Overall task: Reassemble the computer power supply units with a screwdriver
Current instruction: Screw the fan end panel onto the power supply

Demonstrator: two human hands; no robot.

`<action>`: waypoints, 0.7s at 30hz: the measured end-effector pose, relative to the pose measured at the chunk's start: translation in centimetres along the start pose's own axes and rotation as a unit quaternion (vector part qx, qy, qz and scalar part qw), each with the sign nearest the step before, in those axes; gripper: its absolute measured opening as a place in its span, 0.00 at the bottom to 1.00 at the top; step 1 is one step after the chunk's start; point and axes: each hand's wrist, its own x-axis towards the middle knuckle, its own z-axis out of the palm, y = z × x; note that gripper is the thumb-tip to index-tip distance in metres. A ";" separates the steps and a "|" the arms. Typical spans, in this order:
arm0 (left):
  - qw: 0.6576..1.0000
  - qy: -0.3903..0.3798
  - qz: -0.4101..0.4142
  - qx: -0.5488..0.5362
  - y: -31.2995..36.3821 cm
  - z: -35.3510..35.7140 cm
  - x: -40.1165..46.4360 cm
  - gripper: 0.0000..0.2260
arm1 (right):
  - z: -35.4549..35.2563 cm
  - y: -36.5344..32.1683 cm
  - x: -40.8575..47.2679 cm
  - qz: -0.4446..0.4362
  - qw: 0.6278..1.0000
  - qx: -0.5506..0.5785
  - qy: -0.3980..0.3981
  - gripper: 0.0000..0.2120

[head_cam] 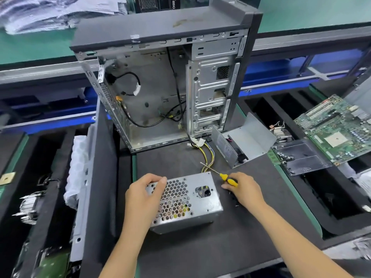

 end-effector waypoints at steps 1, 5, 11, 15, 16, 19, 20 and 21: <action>1.000 0.000 0.004 0.006 0.0 0.0 0.0 0.07 | 0.0 0.0 0.0 -0.009 1.000 0.000 -0.004 0.09; 0.993 -0.010 0.067 0.091 0.4 -0.3 0.2 0.06 | -0.1 0.3 0.2 -0.027 1.000 -0.003 -0.013 0.09; 0.935 -0.205 0.152 0.246 6.1 2.3 3.4 0.17 | -1.1 -0.2 -0.9 -0.036 0.999 -0.016 0.010 0.03; 0.868 -0.436 0.073 0.227 8.0 3.8 5.8 0.23 | -2.9 -1.9 -4.0 -0.035 0.982 0.181 0.042 0.10; 0.857 -0.461 0.063 0.219 7.8 3.7 6.0 0.23 | -3.5 -2.6 -5.0 -0.035 0.960 0.279 -0.009 0.11; 0.854 -0.488 0.031 0.178 6.8 3.7 6.1 0.22 | -5.0 -4.2 -7.1 -0.036 0.888 0.424 -0.174 0.11; 0.856 -0.488 0.027 0.167 6.6 3.7 5.9 0.22 | -5.2 -4.6 -7.5 -0.036 0.879 0.433 -0.197 0.11; 0.859 -0.485 0.028 0.162 6.6 3.7 5.8 0.20 | -5.5 -5.0 -7.7 -0.028 0.873 0.442 -0.205 0.09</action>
